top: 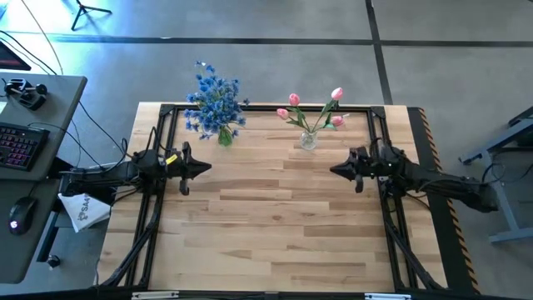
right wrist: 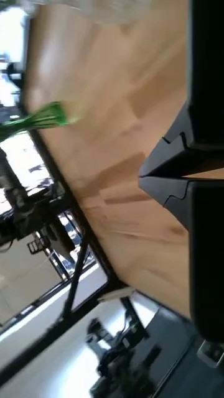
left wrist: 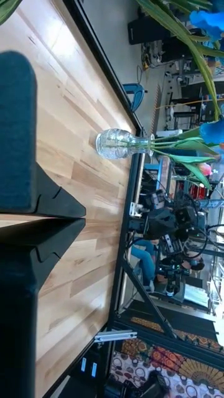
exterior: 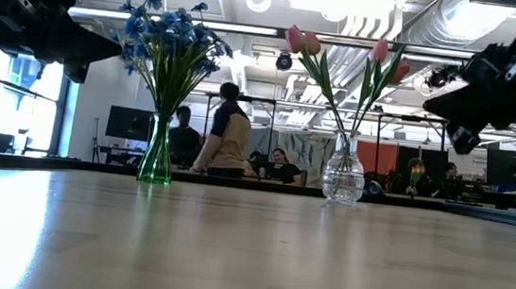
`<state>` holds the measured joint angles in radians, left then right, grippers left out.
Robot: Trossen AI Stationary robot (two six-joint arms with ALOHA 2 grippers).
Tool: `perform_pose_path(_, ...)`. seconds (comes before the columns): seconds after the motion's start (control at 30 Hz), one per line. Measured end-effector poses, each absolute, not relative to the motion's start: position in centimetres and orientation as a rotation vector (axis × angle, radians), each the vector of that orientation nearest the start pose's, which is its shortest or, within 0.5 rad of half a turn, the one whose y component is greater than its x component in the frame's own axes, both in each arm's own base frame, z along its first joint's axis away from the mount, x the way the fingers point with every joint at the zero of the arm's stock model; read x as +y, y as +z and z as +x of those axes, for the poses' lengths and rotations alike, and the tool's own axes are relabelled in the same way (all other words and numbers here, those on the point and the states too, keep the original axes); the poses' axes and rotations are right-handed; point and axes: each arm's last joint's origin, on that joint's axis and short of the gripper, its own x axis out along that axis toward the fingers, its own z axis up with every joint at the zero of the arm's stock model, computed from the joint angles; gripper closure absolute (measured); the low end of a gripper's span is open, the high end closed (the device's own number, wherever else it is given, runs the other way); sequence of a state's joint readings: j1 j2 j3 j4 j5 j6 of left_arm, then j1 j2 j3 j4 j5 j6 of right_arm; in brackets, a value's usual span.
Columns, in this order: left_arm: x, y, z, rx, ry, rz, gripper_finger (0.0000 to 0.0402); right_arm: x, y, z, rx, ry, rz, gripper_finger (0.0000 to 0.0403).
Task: Sort flowers into vase by color
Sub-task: Return to Home Position
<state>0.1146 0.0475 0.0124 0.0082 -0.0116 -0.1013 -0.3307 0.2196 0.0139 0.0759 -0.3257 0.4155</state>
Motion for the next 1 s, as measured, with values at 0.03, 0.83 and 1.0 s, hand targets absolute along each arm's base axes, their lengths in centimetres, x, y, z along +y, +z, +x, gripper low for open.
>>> perform_pose_path(0.03,1.2,16.5,9.9,0.020,0.128,-0.103,0.0401,-2.6,15.8,10.4,0.107,-0.032,0.419,0.0402)
perform_pose_path(0.83,1.2,16.5,9.9,0.021,0.128,-0.103,0.0401,-1.3,16.9,9.6,-0.023,-0.166,-0.106,0.0402)
perform_pose_path(1.0,1.2,16.5,9.9,0.020,0.128,-0.103,0.0401,-1.3,16.9,9.6,-0.022,-0.166,-0.111,0.0402)
